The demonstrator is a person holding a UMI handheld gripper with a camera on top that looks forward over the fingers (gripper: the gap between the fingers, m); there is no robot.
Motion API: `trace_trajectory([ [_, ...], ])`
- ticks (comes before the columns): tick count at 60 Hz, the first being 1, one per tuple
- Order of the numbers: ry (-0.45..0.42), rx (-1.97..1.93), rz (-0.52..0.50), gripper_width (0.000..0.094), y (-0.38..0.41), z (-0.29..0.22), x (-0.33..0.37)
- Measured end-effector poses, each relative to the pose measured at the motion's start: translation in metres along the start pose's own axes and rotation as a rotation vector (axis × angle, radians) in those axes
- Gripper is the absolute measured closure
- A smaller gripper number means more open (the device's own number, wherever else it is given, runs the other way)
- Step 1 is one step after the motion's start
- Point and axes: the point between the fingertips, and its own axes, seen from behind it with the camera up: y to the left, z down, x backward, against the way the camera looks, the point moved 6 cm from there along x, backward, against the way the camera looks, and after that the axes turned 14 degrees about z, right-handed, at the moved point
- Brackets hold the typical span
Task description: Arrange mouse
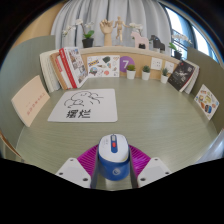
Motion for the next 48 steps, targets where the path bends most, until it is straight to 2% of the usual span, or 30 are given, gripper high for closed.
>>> trace_trajectory([
  [8,0.083,0.0,0.012,0.0567,-0.001,-0.006,0.001],
  [13,0.115,-0.013,-0.004,0.0566,-0.002,-0.021,0.008],
  [36,-0.175,-0.094,-0.008,0.0565,-0.002,-0.241,0.043],
  [42,-0.208,-0.122,-0.037,0.0567,0.015,-0.285,0.035],
  [48,-0.207,-0.098,-0.045,0.0568,0.039,-0.301,0.01],
])
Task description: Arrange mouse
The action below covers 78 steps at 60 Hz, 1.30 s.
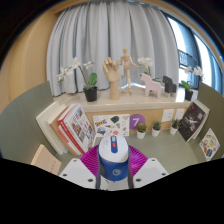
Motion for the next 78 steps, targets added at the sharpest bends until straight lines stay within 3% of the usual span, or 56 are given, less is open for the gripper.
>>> trace_trajectory([
  [6,0.067,0.02,-0.016,0.0569,0.029,0.029,-0.037],
  [17,0.27,0.082,-0.044,0.057,0.07,0.12,-0.087],
  [29,0.365,0.116,-0.018,0.0568,0.08,0.184,-0.1],
  [33,0.327,0.14,-0.007,0.0565,0.08,0.187,-0.098],
  [45,0.315,0.134,0.037,0.0401,0.082,0.191,-0.1],
  [51,0.331,0.15,0.067,0.0183,0.08,0.184,-0.091],
  [53,0.314,0.138,0.064,0.0152,0.081,0.174,-0.084],
  [68,0.181,0.05,0.003,0.0115,0.097,0.083,0.013],
  [78,0.105,0.028,0.011,0.0105,0.095,0.052,0.093],
])
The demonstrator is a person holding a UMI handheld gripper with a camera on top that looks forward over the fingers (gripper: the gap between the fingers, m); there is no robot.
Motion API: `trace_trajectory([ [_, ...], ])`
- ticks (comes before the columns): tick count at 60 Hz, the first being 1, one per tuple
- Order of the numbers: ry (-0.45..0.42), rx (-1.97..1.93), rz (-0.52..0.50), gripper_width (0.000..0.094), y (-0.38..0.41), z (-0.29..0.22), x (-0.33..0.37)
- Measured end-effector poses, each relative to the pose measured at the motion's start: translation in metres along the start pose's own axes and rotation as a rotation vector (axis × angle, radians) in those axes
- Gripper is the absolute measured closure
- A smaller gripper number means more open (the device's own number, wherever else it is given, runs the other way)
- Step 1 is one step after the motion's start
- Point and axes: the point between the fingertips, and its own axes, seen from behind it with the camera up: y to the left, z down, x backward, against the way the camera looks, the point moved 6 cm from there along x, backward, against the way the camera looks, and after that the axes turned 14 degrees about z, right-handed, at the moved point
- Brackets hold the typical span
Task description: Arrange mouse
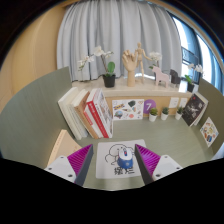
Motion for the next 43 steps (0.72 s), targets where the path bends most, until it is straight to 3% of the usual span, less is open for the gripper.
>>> trace_trajectory([
  [15,-0.032,-0.018,-0.012,0.0101,-0.009,0.016,0.085],
  [43,-0.015,-0.013,0.003,0.0094,-0.082,0.049,0.114],
])
